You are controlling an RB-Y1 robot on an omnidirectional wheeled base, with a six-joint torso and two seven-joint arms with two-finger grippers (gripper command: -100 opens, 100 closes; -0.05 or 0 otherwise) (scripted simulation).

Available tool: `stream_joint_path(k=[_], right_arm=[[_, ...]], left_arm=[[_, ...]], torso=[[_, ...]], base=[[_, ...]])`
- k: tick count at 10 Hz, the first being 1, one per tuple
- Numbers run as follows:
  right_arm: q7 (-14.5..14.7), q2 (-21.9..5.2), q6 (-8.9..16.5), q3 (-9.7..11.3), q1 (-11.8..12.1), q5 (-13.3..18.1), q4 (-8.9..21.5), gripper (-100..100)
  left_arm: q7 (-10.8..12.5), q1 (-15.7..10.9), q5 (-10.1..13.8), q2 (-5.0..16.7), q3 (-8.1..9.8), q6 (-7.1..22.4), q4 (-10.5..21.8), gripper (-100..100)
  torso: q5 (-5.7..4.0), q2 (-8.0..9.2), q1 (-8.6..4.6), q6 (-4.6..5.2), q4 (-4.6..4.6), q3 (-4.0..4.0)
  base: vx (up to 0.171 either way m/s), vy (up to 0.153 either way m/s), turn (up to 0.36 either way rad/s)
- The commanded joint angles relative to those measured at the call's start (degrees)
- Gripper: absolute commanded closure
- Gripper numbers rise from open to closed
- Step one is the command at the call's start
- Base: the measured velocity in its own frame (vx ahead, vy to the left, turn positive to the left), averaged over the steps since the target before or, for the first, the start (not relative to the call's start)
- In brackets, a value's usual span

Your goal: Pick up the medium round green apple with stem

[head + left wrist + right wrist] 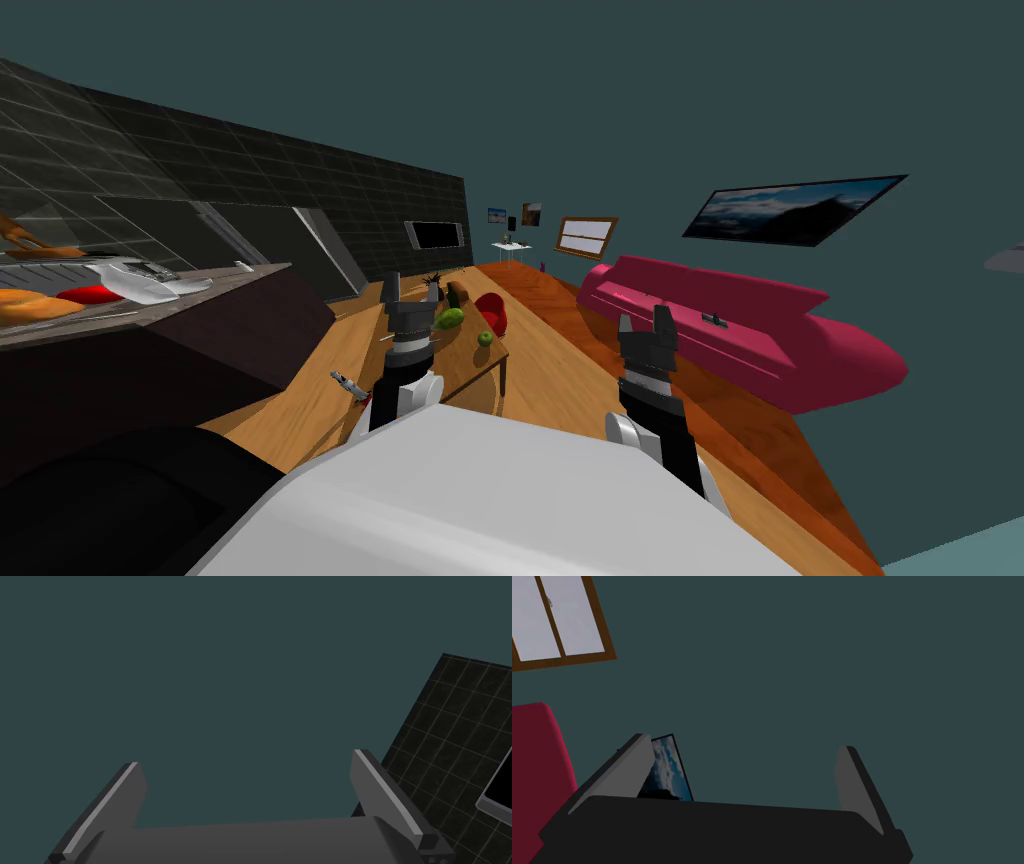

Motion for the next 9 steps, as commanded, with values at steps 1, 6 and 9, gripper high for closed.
stream_joint_path(k=[1,6,9], right_arm=[[0.00,0.00,0.00,0.00,0.00,0.00,0.00,0],[0.00,0.00,0.00,0.01,0.00,0.00,0.00,0],[0.00,0.01,0.00,0.01,0.00,0.00,0.00,0]], left_arm=[[0.25,0.34,0.10,2.07,0.24,0.23,0.32,-100],[2.28,3.07,0.92,8.85,2.21,2.11,2.95,-100],[4.23,5.78,1.74,11.30,4.13,4.01,5.52,-100]], torso=[[0.00,0.00,0.00,0.00,0.00,0.00],[-0.05,-0.14,-0.20,0.01,-0.03,-0.08],[-0.07,-0.25,-0.33,0.02,-0.06,-0.14]], base=[[0.009,-0.015,-0.046],[0.032,-0.050,-0.099],[0.072,-0.083,-0.166]])
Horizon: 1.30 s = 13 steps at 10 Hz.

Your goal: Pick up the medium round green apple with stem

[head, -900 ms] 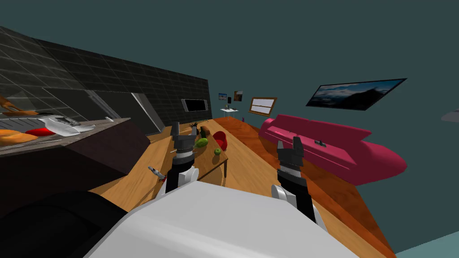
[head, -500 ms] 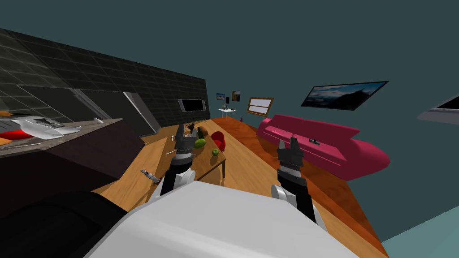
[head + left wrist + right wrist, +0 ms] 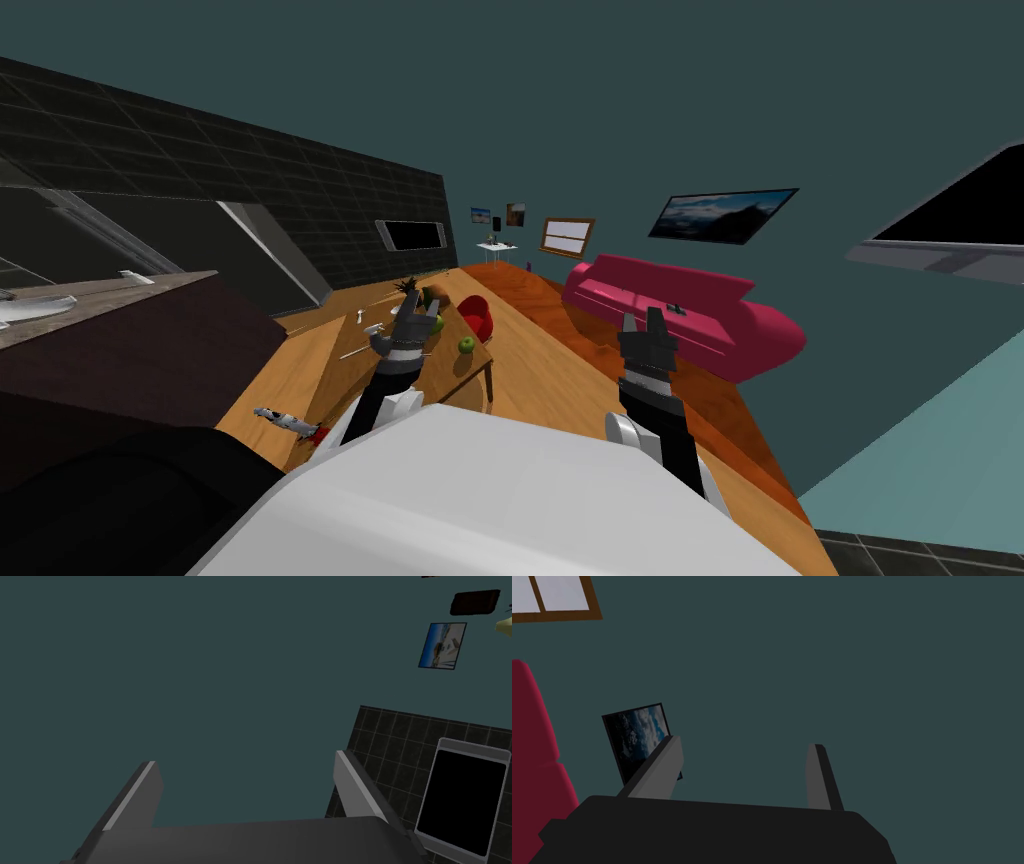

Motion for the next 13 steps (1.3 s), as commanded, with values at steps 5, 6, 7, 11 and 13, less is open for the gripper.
stream_joint_path(k=[5,6,7,11,13], right_arm=[[0.00,0.00,0.00,0.00,0.00,0.00,0.00,0],[0.00,0.00,0.00,0.00,0.00,0.00,0.00,0],[0.00,0.00,0.00,0.00,0.01,0.00,0.00,0],[0.00,0.00,0.00,0.00,0.00,0.00,0.00,0],[0.00,0.00,0.00,-0.01,0.01,0.00,0.00,0]], left_arm=[[4.71,6.48,2.18,2.42,4.32,4.67,6.24,-100],[5.60,7.81,2.65,2.53,5.08,5.71,7.50,-100],[5.60,7.81,2.65,2.53,5.08,5.71,7.50,-100],[9.17,13.37,4.79,2.45,7.90,10.42,12.83,-100],[10.90,16.22,5.99,2.17,9.11,13.02,15.57,-100]], torso=[[-0.03,0.02,-0.11,0.00,0.00,0.01],[-0.01,-0.05,-0.04,0.00,-0.01,-0.03],[-0.02,-0.14,-0.08,-0.01,-0.03,-0.08],[0.00,-0.01,0.04,-0.01,0.00,-0.01],[-0.01,-0.07,-0.01,-0.01,-0.02,-0.04]], base=[[0.095,-0.101,-0.223],[0.140,-0.097,-0.207],[0.078,-0.065,-0.049],[0.088,-0.066,-0.233],[0.137,-0.065,-0.243]])
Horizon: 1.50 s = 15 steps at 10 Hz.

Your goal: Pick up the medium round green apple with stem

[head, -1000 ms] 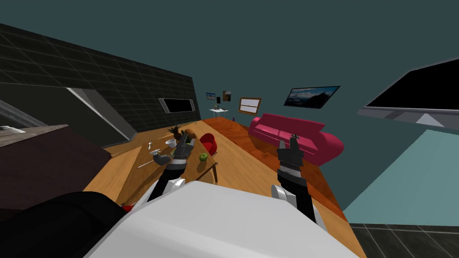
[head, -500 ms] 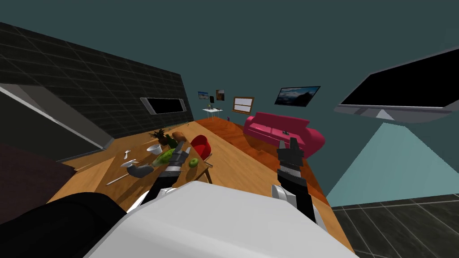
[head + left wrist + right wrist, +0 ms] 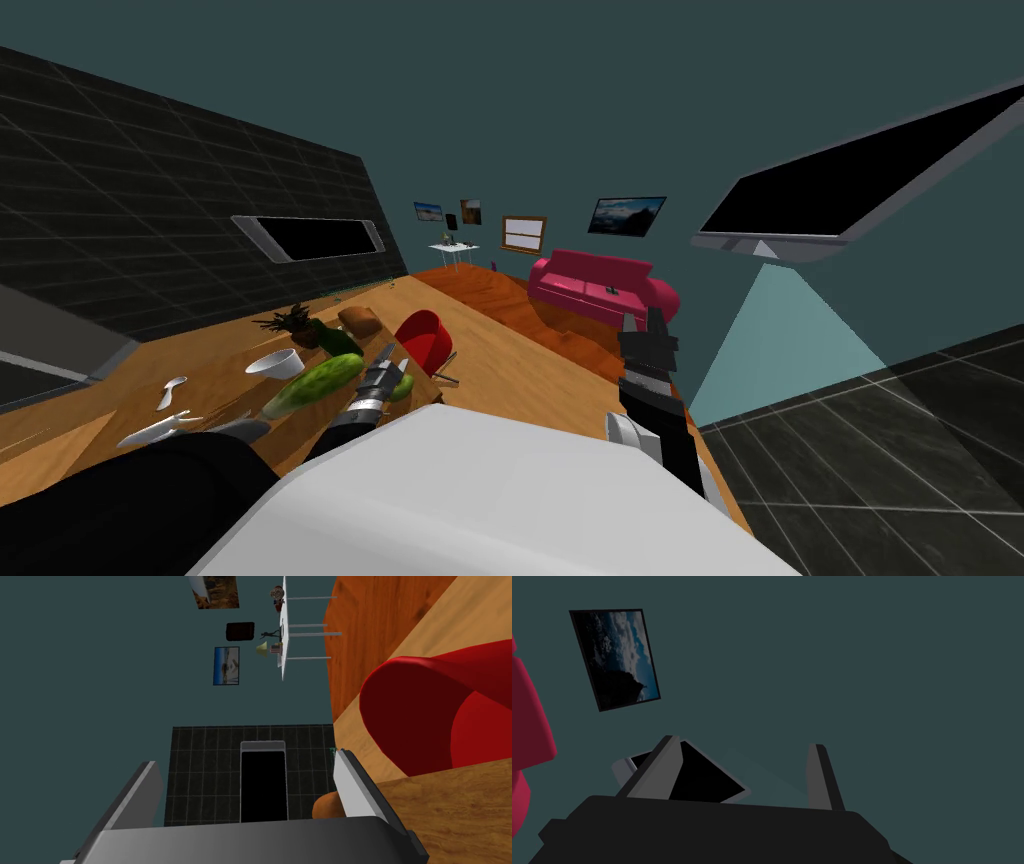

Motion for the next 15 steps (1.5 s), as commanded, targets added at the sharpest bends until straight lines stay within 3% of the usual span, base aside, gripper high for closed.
stream_joint_path(k=[1,5,7,10,14,15], right_arm=[[0.00,0.00,0.00,0.00,0.00,0.00,0.00,0],[0.00,0.00,0.00,0.00,-0.01,0.00,0.00,0],[0.00,0.00,0.00,-0.01,-0.01,0.00,0.00,0],[0.00,0.00,0.00,-0.01,-0.01,0.00,0.00,0],[0.00,-0.01,0.00,-0.01,0.00,0.00,0.00,0],[0.00,-0.01,0.00,-0.01,0.00,0.00,0.00,0]], left_arm=[[1.70,2.86,1.19,-0.14,1.17,2.85,1.06,-100],[3.29,5.68,2.48,-0.52,2.11,5.59,3.73,-100],[4.75,8.36,3.78,-0.92,2.84,8.36,6.30,-100],[5.43,9.64,4.43,-1.12,3.13,9.72,7.54,-100],[7.76,14.24,6.85,-2.09,3.90,14.90,12.01,-100],[7.76,14.24,6.85,-2.09,3.90,14.90,12.01,-100]], torso=[[0.00,0.00,0.00,0.00,0.00,0.00],[0.03,0.30,0.15,0.00,0.07,0.17],[0.05,0.37,0.21,-0.01,0.08,0.21],[0.03,0.35,0.19,-0.01,0.07,0.19],[0.05,0.29,0.26,-0.01,0.07,0.17],[0.05,0.31,0.26,-0.02,0.07,0.17]], base=[[0.135,-0.043,-0.262],[0.067,-0.010,-0.149],[0.061,0.014,-0.197],[0.051,0.003,-0.094],[0.061,0.018,-0.197],[0.035,0.028,-0.031]])
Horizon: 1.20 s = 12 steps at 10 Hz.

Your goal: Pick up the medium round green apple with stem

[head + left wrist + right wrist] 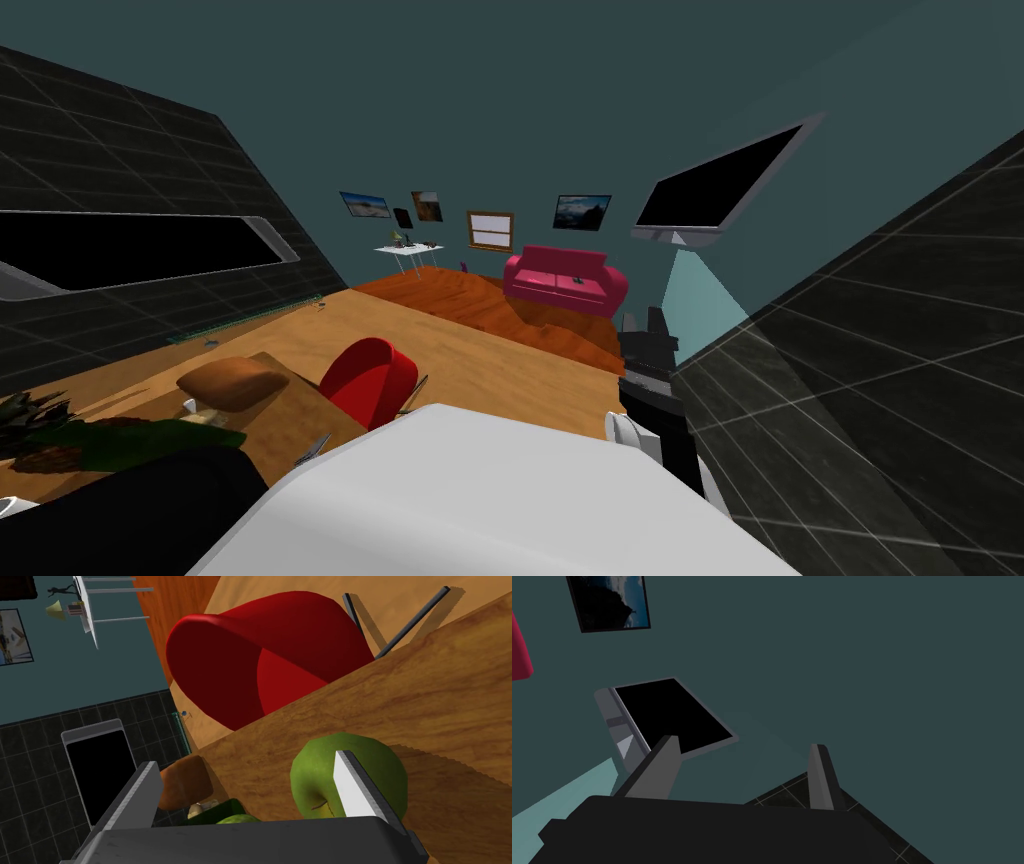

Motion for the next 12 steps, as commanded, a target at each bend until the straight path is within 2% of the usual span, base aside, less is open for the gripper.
stream_joint_path(k=[1,6,7,8,9,10,11,12], right_arm=[[0.00,0.00,0.00,0.00,0.00,0.00,0.00,0],[0.00,0.00,0.00,0.00,0.00,0.00,0.00,0],[0.00,0.00,0.00,0.00,0.00,0.00,0.00,0],[0.00,0.00,0.00,0.00,0.00,0.00,0.00,0],[0.00,0.00,0.00,0.00,0.00,0.00,0.00,0],[0.00,0.00,0.00,0.00,0.00,0.00,0.00,0],[0.00,0.00,0.00,0.00,0.00,0.00,0.00,0],[0.00,0.00,0.00,0.00,0.00,0.00,0.00,0]], left_arm=[[0.57,0.76,0.63,-0.27,0.15,1.03,1.94,-100],[2.41,4.71,2.81,-2.45,0.61,5.76,5.73,-100],[2.87,5.73,3.38,-3.68,0.77,7.01,6.68,-100],[2.87,5.73,3.38,-3.68,0.77,7.01,6.68,-100],[3.25,6.57,3.86,-5.53,1.02,8.03,7.47,-100],[2.96,5.43,3.55,-4.57,1.01,7.29,7.90,-100],[3.03,5.37,3.59,-4.66,1.05,7.37,8.17,0],[2.65,3.80,3.26,-4.76,1.23,7.00,9.89,-100]], torso=[[0.00,0.00,0.00,0.00,0.00,0.00],[0.02,0.03,0.08,0.01,0.01,0.02],[0.01,0.02,0.06,0.02,0.01,0.02],[0.01,0.01,0.09,0.01,0.00,0.01],[0.02,0.03,0.09,0.01,0.01,0.02],[0.03,0.04,0.13,0.02,0.02,0.03],[0.01,0.08,0.03,0.01,0.02,0.05],[-0.01,0.11,-0.07,0.01,0.03,0.07]], base=[[0.027,0.020,-0.091],[0.038,0.044,-0.141],[0.044,0.062,-0.160],[0.029,0.052,-0.061],[0.026,0.064,-0.088],[0.012,0.035,-0.024],[0.002,0.006,0.003],[0.009,0.033,0.025]])
